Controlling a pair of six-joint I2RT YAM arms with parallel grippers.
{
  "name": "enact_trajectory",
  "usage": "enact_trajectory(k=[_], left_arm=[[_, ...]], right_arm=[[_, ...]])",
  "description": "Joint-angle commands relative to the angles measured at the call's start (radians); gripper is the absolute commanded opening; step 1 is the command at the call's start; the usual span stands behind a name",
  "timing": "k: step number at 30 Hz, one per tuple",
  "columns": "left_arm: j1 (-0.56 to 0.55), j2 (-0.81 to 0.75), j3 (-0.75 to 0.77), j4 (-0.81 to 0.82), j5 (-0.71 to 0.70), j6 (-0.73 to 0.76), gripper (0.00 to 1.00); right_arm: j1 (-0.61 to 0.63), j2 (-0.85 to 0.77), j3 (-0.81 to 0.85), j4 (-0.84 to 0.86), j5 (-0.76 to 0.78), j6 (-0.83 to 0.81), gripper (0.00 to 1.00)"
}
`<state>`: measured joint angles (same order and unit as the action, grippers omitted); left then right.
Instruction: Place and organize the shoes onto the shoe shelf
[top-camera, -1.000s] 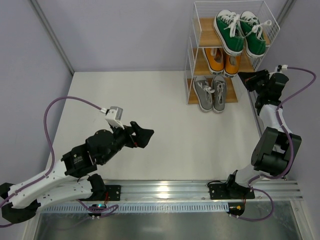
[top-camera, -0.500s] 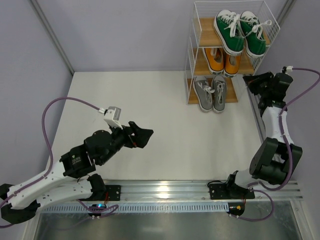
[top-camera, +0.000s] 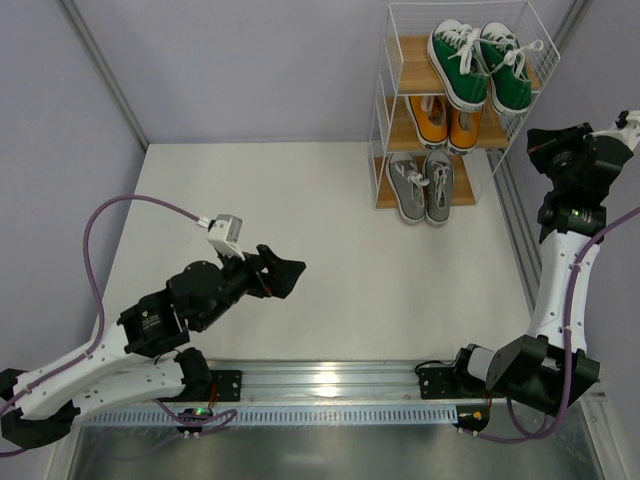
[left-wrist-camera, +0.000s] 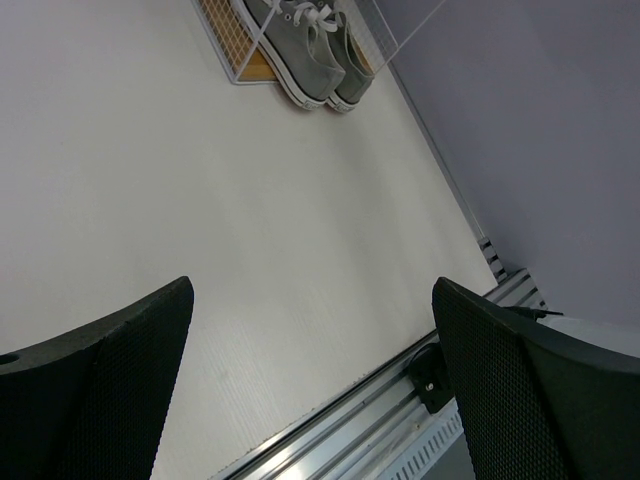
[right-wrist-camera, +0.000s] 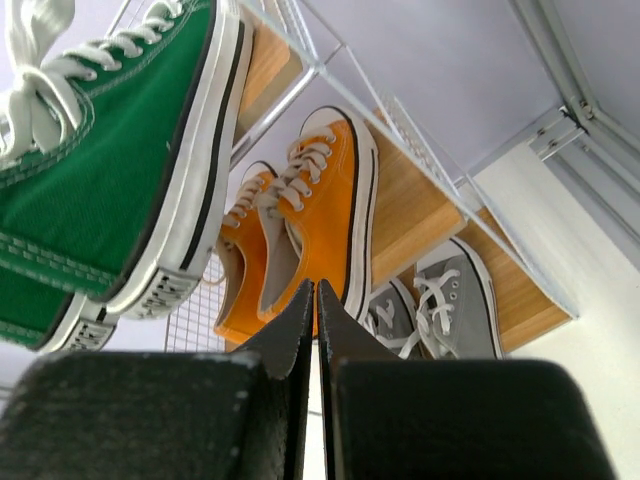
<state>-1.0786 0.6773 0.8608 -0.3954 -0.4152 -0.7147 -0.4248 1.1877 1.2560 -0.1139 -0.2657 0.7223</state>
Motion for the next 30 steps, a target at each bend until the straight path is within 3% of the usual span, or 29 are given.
enact_trajectory(k=[1,13,30], left_arm=[[-0.003,-0.022,0.026,-0.008,0.007,0.023,1.00],[0.000,-0.058,0.015,-0.030,-0.013,0.021,1.00],[-0.001,-0.048,0.014,-0.023,-0.008,0.014,1.00]], right_arm=[[-0.018,0.026,0.088,-0.006,0.036,-0.003,0.04],[-0.051,0.194,0.269,0.089,-0.107,0.106,0.04],[0.012,0.289,0.284,0.264,-0.343,0.210,0.04]])
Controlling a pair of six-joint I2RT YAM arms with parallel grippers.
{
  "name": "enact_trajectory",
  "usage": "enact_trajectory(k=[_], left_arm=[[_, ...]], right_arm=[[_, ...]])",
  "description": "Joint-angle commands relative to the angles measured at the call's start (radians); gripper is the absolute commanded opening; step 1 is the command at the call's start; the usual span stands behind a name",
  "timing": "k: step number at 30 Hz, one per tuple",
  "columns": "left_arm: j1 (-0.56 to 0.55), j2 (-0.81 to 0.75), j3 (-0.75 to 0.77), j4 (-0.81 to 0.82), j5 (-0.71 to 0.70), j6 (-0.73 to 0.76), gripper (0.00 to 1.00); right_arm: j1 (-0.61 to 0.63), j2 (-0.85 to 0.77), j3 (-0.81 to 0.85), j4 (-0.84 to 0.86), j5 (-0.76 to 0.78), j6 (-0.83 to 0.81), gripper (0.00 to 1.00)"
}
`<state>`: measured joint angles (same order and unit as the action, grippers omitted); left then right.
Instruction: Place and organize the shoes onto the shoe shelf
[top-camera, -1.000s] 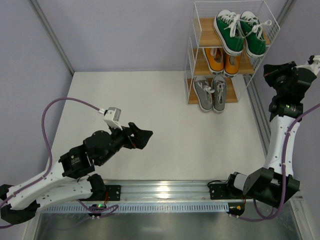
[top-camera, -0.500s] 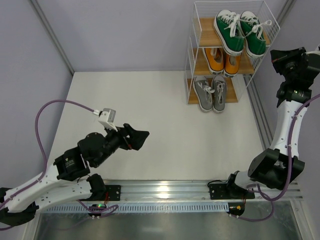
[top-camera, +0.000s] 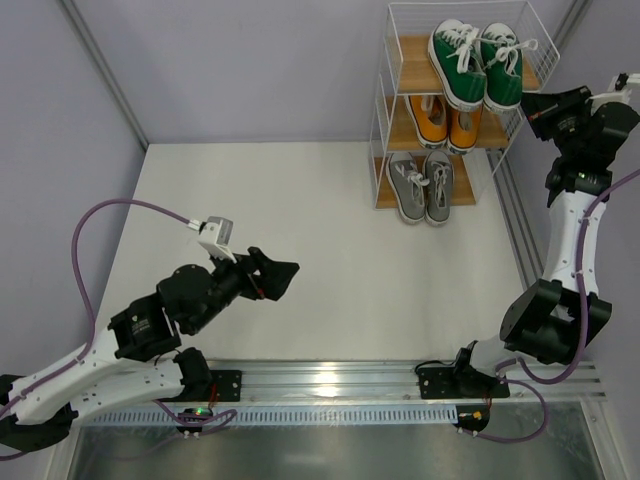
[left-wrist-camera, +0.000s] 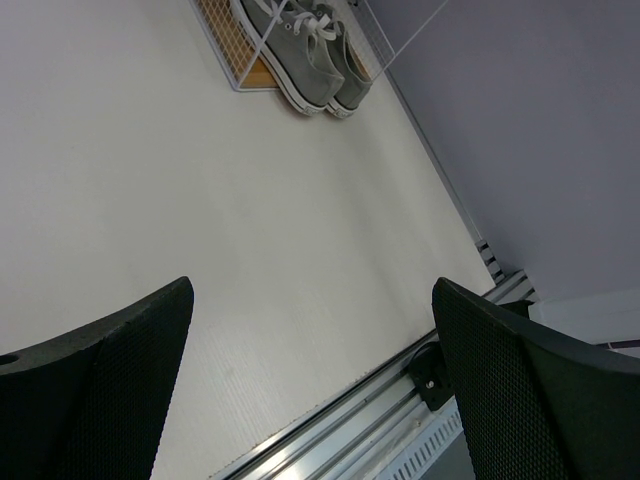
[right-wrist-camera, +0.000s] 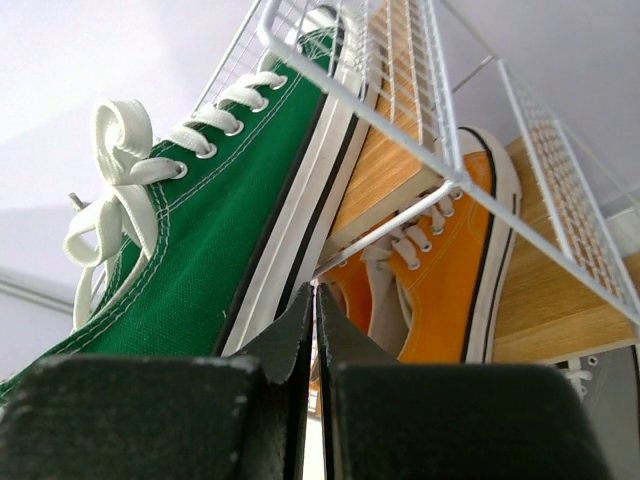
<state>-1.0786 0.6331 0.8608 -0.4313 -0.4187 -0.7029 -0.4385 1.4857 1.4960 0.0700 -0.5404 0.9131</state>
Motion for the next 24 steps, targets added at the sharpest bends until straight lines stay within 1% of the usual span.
enact_trajectory(k=[1,8,11,14,15,17,18,20,22,24], left_arm=[[-0.001,-0.006,0.011,0.011,-0.005,0.000,1.00],[-0.003,-0.013,0.006,0.012,-0.009,-0.007,1.00],[-0.003,-0.016,0.006,0.008,-0.011,-0.009,1.00],[-0.001,-0.021,0.003,0.003,-0.014,-0.013,1.00],[-0.001,-0.026,0.003,0.002,-0.014,-0.017,1.00],[-0.001,-0.030,0.001,0.000,-0.017,-0.020,1.00],[-0.001,-0.035,0.001,-0.001,-0.018,-0.020,1.00],[-0.001,-0.036,0.003,-0.007,-0.023,-0.024,1.00],[0.000,-0.036,0.009,-0.020,-0.026,-0.027,1.00],[-0.001,-0.038,0.012,-0.024,-0.025,-0.032,1.00]], right_arm=[[0.032,-0.007,0.043,0.080,-0.073,0.020,0.04],[0.053,-0.016,0.035,0.051,-0.066,-0.013,0.04],[0.052,-0.018,0.050,-0.002,-0.029,-0.042,0.04],[0.050,-0.027,0.078,-0.103,0.040,-0.097,0.04],[0.052,-0.037,0.098,-0.174,0.068,-0.132,0.04],[0.049,-0.054,0.107,-0.243,0.161,-0.167,0.04],[0.046,-0.082,0.104,-0.307,0.204,-0.181,0.04],[0.037,-0.122,0.074,-0.349,0.290,-0.197,0.04],[0.032,-0.189,0.008,-0.369,0.321,-0.230,0.04],[0.032,-0.231,-0.069,-0.363,0.286,-0.252,0.04]])
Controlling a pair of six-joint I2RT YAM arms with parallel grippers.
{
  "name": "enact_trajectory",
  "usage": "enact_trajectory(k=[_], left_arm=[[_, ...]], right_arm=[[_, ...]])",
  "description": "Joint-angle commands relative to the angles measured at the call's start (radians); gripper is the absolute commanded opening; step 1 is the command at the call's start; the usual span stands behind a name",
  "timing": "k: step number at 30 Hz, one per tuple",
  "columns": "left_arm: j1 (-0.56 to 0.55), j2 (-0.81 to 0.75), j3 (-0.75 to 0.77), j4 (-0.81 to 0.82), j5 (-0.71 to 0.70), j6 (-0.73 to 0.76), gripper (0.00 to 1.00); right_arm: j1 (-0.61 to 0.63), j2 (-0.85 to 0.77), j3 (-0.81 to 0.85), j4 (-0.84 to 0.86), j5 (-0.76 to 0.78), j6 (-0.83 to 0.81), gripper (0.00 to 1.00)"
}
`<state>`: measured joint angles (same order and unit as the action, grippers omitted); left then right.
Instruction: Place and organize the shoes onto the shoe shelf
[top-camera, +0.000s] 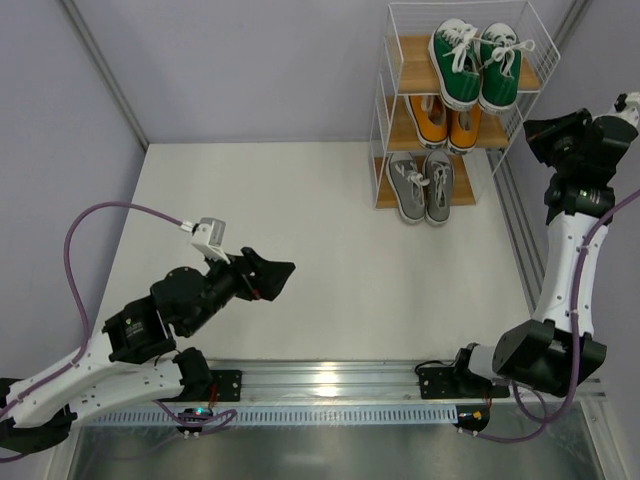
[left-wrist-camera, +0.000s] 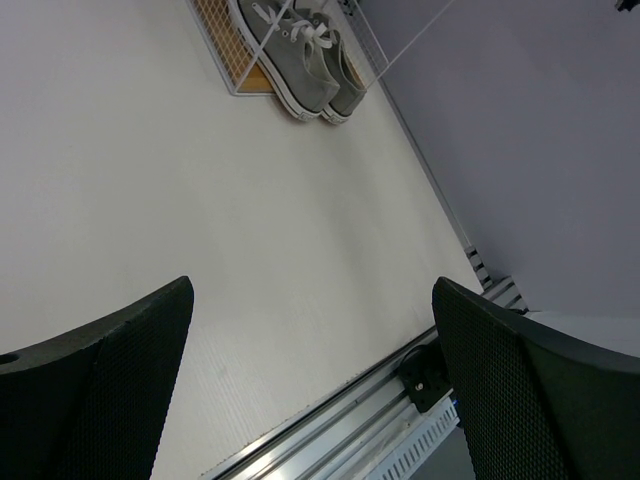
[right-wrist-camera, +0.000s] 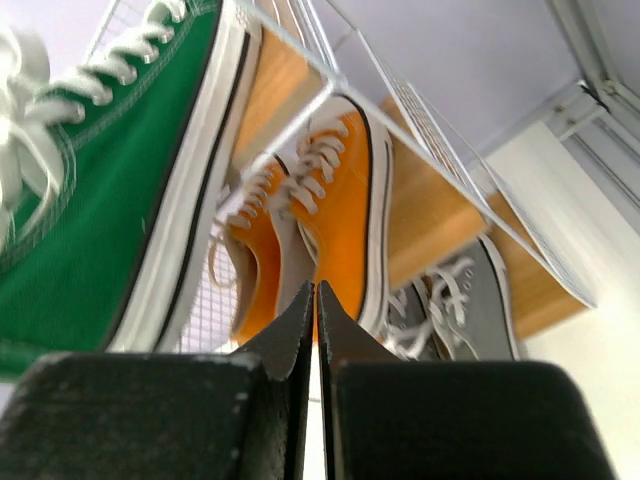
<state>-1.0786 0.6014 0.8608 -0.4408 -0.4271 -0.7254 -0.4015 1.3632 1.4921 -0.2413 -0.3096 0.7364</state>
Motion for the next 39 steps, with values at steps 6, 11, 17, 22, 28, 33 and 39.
enact_trajectory(k=[6,11,17,22,28,33,39], left_arm=[[-0.001,0.015,0.040,-0.039,-0.015,0.001,1.00],[-0.001,0.040,0.086,-0.094,-0.015,0.006,1.00],[-0.001,0.044,0.113,-0.142,-0.015,-0.012,1.00],[0.000,0.044,0.138,-0.165,0.002,-0.014,1.00],[-0.001,0.038,0.153,-0.196,0.016,-0.031,1.00],[-0.001,0.034,0.156,-0.191,0.033,-0.034,1.00],[-0.001,0.026,0.143,-0.168,0.050,-0.040,1.00]], right_arm=[[0.096,-0.217,-0.222,-0.097,-0.187,-0.215,0.23],[0.225,-0.314,-0.271,-0.312,-0.209,-0.383,1.00],[0.305,-0.473,-0.280,-0.508,-0.147,-0.505,1.00],[0.329,-0.587,-0.297,-0.582,-0.192,-0.483,1.00],[0.348,-0.658,-0.286,-0.644,-0.233,-0.447,1.00],[0.357,-0.688,-0.257,-0.661,-0.220,-0.421,1.00],[0.378,-0.665,-0.227,-0.658,-0.227,-0.404,1.00]])
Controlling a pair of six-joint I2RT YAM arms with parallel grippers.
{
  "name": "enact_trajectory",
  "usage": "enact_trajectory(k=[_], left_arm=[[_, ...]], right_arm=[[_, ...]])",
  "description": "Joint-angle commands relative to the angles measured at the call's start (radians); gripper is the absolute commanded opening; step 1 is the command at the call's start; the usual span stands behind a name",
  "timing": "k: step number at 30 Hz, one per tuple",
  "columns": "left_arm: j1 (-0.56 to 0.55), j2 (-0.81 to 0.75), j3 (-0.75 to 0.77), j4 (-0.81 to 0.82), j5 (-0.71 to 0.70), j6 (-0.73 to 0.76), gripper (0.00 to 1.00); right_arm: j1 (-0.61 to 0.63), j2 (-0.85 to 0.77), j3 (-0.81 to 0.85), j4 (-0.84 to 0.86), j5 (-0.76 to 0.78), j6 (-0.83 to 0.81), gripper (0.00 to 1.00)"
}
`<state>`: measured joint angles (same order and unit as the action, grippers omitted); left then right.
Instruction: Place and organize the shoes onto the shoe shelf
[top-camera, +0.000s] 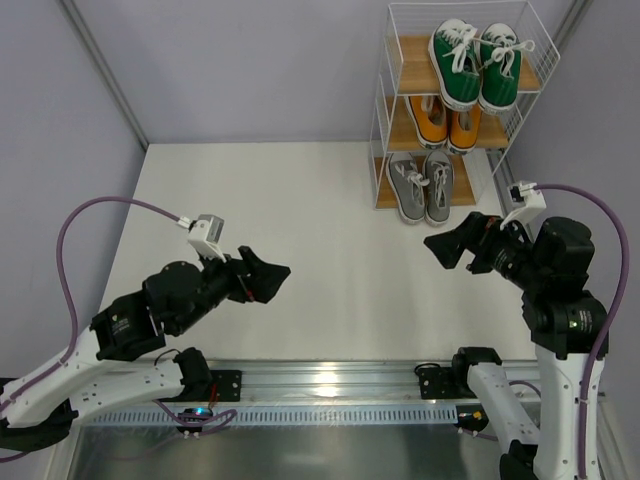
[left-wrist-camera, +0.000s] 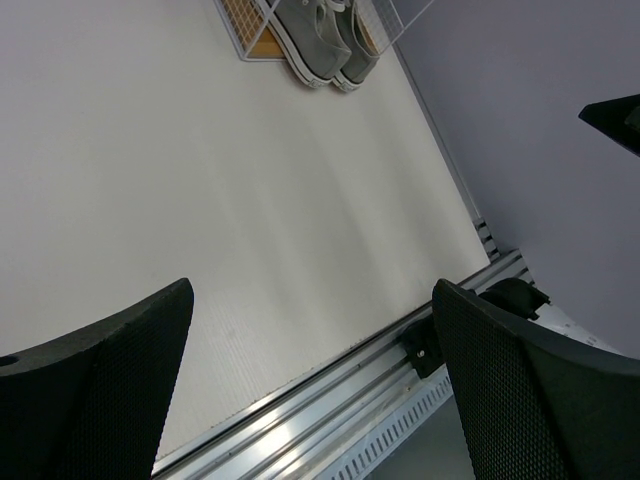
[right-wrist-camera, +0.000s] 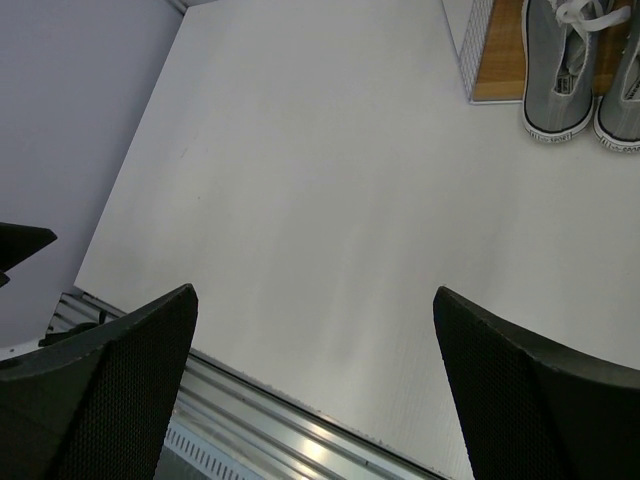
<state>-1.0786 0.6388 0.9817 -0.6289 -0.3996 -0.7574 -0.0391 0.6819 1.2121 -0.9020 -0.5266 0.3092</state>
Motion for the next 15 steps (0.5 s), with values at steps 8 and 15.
enact_trajectory(k=[8,15], left_arm=[[-0.001,-0.013,0.011,0.055,0.048,0.007,1.00],[-0.001,-0.034,-0.001,0.047,0.061,0.006,1.00]], right_arm=[[0.082,0.114,0.187,-0.028,0.071,-0.007,1.00],[0.091,0.111,0.205,-0.018,0.091,-0.004,1.00]])
